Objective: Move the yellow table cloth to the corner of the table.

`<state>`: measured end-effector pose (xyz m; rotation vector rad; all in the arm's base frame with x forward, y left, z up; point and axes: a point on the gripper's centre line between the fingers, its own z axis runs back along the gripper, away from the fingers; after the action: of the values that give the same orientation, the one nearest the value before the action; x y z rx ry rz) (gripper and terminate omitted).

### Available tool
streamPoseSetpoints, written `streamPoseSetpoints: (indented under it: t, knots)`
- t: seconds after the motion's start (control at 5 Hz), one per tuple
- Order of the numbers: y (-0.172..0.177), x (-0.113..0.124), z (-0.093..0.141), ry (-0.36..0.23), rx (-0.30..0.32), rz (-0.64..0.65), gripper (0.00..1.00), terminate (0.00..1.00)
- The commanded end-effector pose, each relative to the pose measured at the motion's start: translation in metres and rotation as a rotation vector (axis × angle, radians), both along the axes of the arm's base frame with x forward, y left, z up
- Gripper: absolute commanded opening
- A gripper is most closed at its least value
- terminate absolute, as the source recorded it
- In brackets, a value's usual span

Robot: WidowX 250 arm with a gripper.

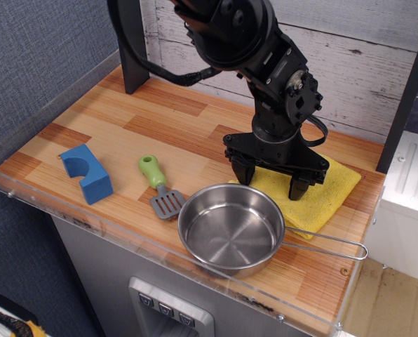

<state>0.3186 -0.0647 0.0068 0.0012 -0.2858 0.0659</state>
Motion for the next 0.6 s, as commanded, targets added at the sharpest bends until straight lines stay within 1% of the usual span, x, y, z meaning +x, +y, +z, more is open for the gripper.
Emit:
streamPoseSetpoints:
  t: [0.0, 0.2, 0.4]
  knots:
    - [0.002, -0.009, 0.019, -0.037, -0.015, -0.001, 1.00, 0.00]
    - [0.009, -0.010, 0.048, -0.119, -0.051, 0.021, 1.00, 0.00]
    - [0.014, -0.011, 0.074, -0.180, -0.066, 0.038, 1.00, 0.00]
